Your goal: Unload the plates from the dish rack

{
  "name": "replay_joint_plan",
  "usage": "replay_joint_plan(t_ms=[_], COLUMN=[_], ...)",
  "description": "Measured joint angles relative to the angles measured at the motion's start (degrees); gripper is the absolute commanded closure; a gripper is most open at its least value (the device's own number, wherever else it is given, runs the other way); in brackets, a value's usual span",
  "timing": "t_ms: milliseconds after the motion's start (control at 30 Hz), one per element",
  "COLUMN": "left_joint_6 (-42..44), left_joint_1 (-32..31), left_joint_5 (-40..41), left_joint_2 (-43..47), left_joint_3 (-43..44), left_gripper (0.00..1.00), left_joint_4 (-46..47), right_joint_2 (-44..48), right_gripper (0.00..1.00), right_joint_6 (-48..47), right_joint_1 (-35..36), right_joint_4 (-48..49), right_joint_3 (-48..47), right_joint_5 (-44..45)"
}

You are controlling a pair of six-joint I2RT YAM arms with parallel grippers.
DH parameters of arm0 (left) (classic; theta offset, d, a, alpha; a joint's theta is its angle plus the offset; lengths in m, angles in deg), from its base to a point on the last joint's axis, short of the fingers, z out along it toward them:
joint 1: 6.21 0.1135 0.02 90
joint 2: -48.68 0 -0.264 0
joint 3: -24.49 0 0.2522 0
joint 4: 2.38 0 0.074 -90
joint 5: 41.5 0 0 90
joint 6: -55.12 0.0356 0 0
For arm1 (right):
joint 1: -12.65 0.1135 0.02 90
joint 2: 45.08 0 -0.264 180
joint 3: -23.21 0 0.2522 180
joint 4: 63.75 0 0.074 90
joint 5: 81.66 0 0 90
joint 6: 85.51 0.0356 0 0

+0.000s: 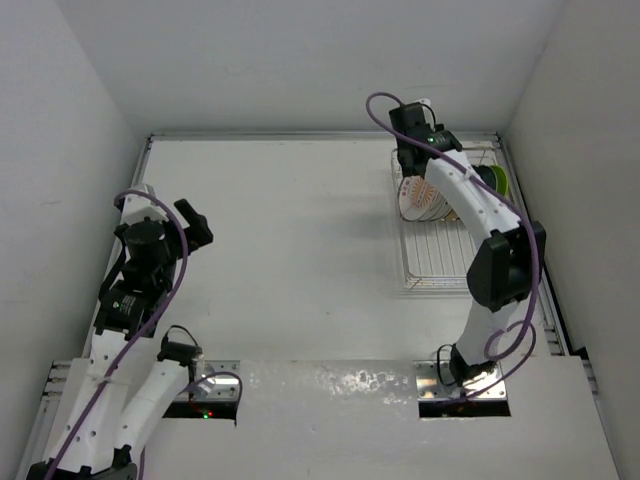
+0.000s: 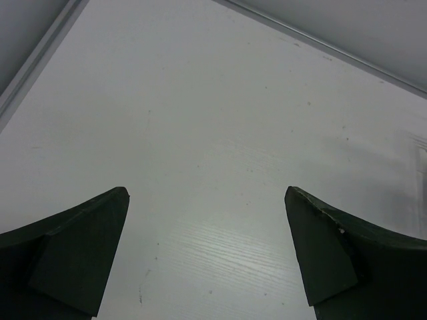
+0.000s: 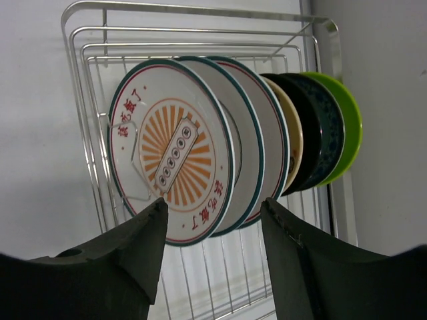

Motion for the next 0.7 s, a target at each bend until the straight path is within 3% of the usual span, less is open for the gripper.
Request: replay_joint_plan(t_ms=[167,267,700], left_joint_6=[0.11,0.17,0.20], left_joint_1=[0.00,0.00,0.00], left_joint_5=[-1.09,-1.38,-2.10], left_joint_2=[0.00,0.04,0.09], left_joint_3=[0.00,0.00,0.00], left_gripper=[0.00,0.00,0.00], left_joint_4=[0.28,0.35,0.37], right_joint_2=[-4.52,-5.79,-9.62], right_gripper=[0.48,0.54,0.62], right_joint_6=[-1.86,-2.25,-4.20], right_joint_1=[-2.12,-3.98,-5.97], right_joint_4=[-1.20,-1.55,-1.01], right_joint_3=[-5.18,-5.38,-3.54], right_joint_5=[-0.17,-1.09,-3.08])
